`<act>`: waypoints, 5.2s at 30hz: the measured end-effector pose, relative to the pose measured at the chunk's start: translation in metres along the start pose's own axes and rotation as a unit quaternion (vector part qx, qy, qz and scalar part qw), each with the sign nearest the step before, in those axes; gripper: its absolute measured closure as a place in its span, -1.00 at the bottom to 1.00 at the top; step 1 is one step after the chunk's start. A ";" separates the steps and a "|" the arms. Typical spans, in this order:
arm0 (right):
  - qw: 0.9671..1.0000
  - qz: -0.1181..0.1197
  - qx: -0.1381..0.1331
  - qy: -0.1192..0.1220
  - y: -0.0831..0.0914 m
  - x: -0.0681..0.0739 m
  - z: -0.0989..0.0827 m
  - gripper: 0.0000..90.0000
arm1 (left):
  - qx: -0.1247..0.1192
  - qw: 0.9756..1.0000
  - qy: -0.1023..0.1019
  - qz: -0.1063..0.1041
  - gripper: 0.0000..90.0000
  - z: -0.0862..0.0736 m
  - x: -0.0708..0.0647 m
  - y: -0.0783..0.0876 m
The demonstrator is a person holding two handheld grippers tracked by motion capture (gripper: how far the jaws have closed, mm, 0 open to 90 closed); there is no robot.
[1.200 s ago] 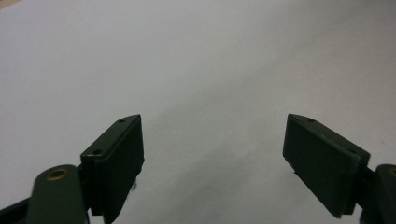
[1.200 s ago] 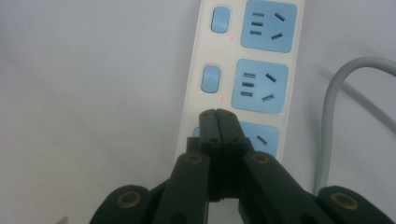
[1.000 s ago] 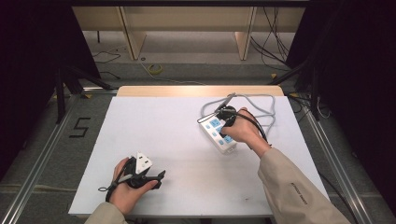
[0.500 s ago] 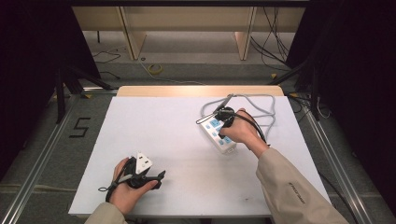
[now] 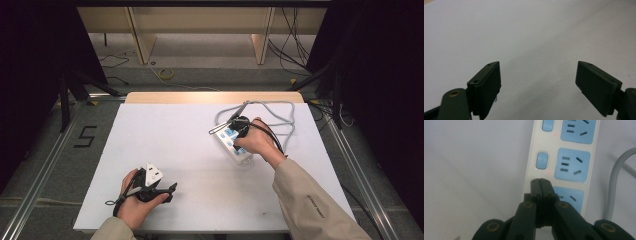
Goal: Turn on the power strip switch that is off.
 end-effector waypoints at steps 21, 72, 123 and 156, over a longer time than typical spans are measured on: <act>1.000 0.000 0.012 -0.001 -0.005 0.001 0.000 1.00 | 0.001 1.000 -0.002 0.000 -0.55 0.000 0.000 0.000; 1.000 -0.004 0.018 -0.005 -0.010 0.002 0.001 1.00 | 0.001 1.000 -0.004 0.000 -0.55 0.000 -0.001 0.000; 0.998 0.026 -0.050 0.018 0.018 -0.002 -0.042 0.71 | 0.005 1.000 -0.003 0.001 -0.55 -0.001 -0.001 -0.001; 0.987 0.048 -0.149 0.031 0.024 0.007 -0.154 0.19 | 0.013 1.000 -0.001 0.002 -0.55 -0.003 0.000 -0.002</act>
Point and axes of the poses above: each handheld gripper's, and its own axes: y roughly backward along the jaws, z roughly out of its top, x roughly to its left, the point moved 3 cm from there along -y, roughly forward along the jaws, and after that the axes turned 3 degrees about -y, right-handed, at the moved point
